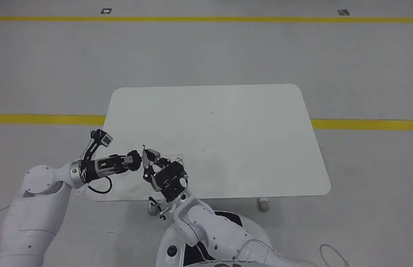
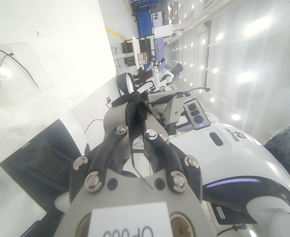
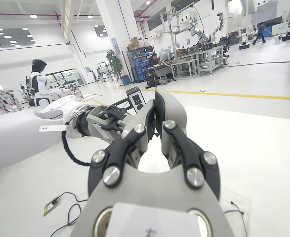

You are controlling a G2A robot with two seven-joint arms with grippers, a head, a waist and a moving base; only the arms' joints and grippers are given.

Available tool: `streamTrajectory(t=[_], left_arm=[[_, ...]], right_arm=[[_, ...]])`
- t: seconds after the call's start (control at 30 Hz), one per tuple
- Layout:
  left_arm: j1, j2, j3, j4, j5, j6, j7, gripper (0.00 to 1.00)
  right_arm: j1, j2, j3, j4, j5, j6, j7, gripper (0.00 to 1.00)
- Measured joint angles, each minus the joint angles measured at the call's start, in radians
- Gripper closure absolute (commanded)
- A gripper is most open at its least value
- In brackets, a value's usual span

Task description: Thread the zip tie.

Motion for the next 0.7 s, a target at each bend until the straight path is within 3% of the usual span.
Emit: streamTrajectory(t=[0.7], left_arm=[[0.0,0.0,0.0,0.0,0.0,0.0,0.0,1.0]], right_arm=[[0.001,-0.005,0.009,0.013,0.004,-0.003,-0.014,1.0]])
